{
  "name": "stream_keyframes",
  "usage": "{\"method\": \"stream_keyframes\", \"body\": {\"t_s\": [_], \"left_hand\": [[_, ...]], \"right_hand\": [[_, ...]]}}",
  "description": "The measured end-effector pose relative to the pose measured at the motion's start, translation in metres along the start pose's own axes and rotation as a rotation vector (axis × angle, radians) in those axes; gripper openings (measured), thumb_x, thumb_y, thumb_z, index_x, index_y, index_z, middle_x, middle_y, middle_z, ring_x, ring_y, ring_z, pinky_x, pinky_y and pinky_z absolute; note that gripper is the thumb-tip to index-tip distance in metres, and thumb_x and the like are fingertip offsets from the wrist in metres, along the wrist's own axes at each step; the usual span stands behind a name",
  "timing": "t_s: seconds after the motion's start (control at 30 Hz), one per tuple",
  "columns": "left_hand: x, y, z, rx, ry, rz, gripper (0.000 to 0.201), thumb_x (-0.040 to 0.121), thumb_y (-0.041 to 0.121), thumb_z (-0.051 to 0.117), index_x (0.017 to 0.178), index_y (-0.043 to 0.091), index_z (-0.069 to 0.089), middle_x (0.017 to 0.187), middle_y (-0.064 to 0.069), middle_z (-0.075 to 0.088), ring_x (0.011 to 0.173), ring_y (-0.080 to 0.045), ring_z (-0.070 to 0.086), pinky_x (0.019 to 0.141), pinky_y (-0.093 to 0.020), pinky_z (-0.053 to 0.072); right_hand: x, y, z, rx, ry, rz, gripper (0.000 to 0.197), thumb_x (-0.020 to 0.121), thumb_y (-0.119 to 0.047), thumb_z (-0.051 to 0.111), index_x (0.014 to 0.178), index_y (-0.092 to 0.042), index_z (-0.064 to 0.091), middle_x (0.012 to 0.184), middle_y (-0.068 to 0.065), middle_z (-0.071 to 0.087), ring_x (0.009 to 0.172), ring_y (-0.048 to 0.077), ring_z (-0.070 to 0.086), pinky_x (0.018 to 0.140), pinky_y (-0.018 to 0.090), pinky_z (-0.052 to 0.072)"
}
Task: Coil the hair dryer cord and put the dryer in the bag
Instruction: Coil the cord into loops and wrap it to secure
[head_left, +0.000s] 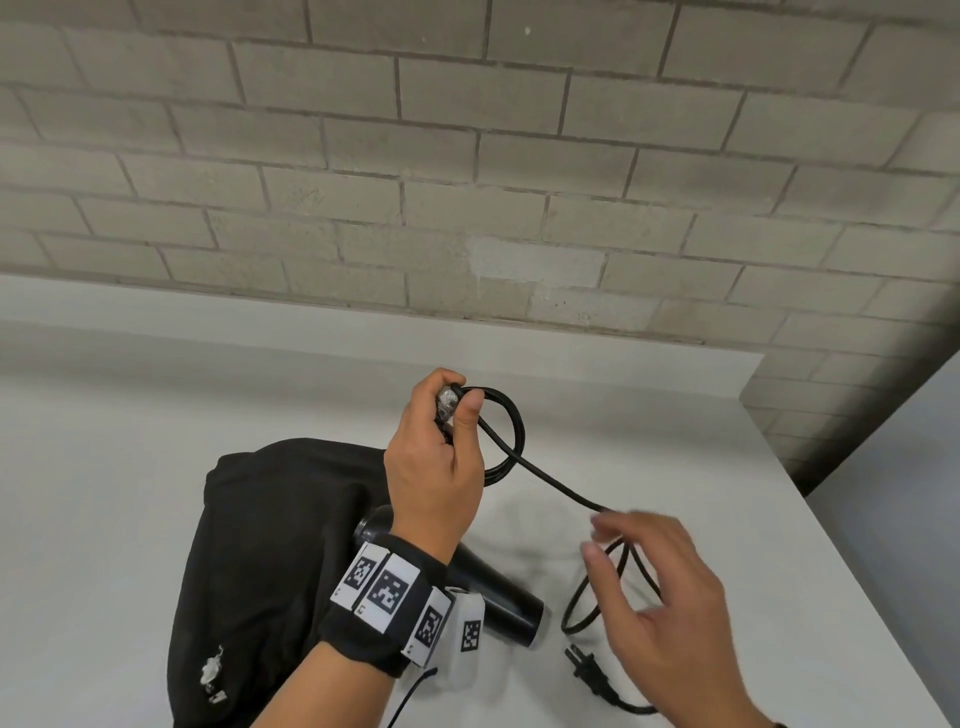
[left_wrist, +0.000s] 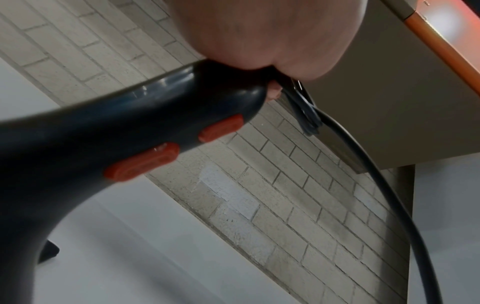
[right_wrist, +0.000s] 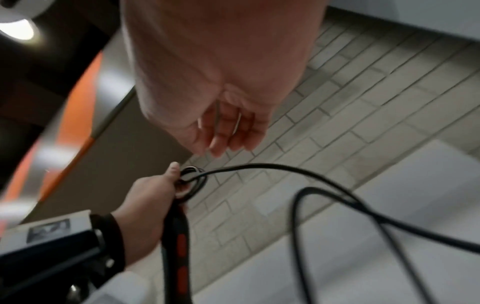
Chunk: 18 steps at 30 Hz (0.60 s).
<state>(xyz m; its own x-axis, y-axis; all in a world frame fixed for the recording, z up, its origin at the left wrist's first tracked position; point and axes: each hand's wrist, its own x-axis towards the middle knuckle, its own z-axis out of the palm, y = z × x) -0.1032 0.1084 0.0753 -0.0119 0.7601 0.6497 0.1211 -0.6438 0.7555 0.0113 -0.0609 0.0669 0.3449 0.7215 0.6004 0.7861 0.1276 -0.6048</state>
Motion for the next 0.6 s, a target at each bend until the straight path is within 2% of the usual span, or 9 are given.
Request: {"method": "stream_keyframes", "body": {"t_s": [0.07,0.1,0.17,0.23,0.33,0.43,0.53,0.6], "left_hand": [[0.0,0.0,-0.001,0.005,-0.004,0.003,0.031,0.097,0.045,0.047,0.111,0.019,0.058,0.084,0.018,0.055,0.067,-0.008,0.053,0.061,-0.028,0.047],[-0.001,0.0,-0.001,0.008,-0.006,0.008,0.031,0.097,0.044,0.048,0.111,0.019,0.058,0.085,0.017,0.056,0.068,-0.008,0.053,0.061,-0.029,0.048],[-0.001,0.0,-0.003,0.019,-0.011,0.021,0.03,0.097,0.043,0.049,0.111,0.018,0.059,0.088,0.011,0.059,0.07,-0.008,0.055,0.062,-0.029,0.049],[-0.001,0.001,-0.003,0.021,-0.02,0.034,0.029,0.096,0.044,0.051,0.11,0.02,0.06,0.09,0.008,0.062,0.073,-0.008,0.057,0.064,-0.029,0.05],[0.001,0.002,-0.003,0.002,-0.026,0.04,0.027,0.095,0.045,0.053,0.107,0.022,0.062,0.091,0.009,0.064,0.079,-0.008,0.06,0.068,-0.028,0.051],[0.001,0.001,-0.004,-0.012,-0.022,0.045,0.03,0.095,0.044,0.055,0.107,0.019,0.065,0.092,0.009,0.066,0.082,-0.006,0.062,0.071,-0.026,0.052],[0.001,0.0,-0.007,-0.06,-0.038,0.06,0.038,0.096,0.051,0.05,0.108,0.018,0.066,0.092,0.008,0.068,0.083,-0.007,0.064,0.073,-0.027,0.053],[0.002,0.001,-0.009,-0.096,-0.062,0.065,0.04,0.097,0.054,0.047,0.108,0.02,0.065,0.09,0.006,0.068,0.08,-0.009,0.064,0.071,-0.028,0.053]], "right_hand": [[0.014,-0.011,0.011,-0.049,-0.081,0.033,0.028,0.092,-0.026,0.058,0.12,-0.024,0.056,0.116,-0.018,0.054,0.116,-0.003,0.048,0.096,0.005,0.032],[0.02,-0.012,0.016,-0.079,-0.149,0.045,0.034,0.095,-0.027,0.057,0.128,-0.026,0.049,0.124,-0.018,0.049,0.12,-0.006,0.043,0.099,0.005,0.03],[0.03,-0.011,0.027,-0.123,-0.272,0.055,0.039,0.097,-0.029,0.055,0.134,-0.027,0.041,0.124,-0.018,0.044,0.113,-0.009,0.044,0.095,0.007,0.035],[0.039,-0.013,0.033,-0.129,-0.291,0.012,0.031,0.097,-0.028,0.054,0.127,-0.024,0.05,0.11,-0.015,0.049,0.095,-0.007,0.05,0.083,0.01,0.043],[0.057,-0.022,0.03,-0.128,-0.182,-0.111,0.017,0.096,-0.023,0.056,0.11,-0.016,0.063,0.095,-0.009,0.054,0.079,0.0,0.053,0.072,0.014,0.046],[0.075,-0.033,0.024,-0.082,-0.104,-0.225,0.012,0.094,-0.015,0.062,0.104,-0.012,0.066,0.091,-0.004,0.057,0.076,0.005,0.055,0.068,0.017,0.046],[0.09,-0.041,0.022,-0.026,-0.089,-0.272,0.012,0.093,-0.014,0.063,0.103,-0.011,0.068,0.09,-0.002,0.059,0.078,0.004,0.054,0.07,0.012,0.043],[0.098,-0.043,0.021,0.042,-0.077,-0.255,0.011,0.093,-0.016,0.062,0.1,-0.012,0.069,0.088,-0.006,0.059,0.079,0.001,0.053,0.069,0.009,0.039]]}}
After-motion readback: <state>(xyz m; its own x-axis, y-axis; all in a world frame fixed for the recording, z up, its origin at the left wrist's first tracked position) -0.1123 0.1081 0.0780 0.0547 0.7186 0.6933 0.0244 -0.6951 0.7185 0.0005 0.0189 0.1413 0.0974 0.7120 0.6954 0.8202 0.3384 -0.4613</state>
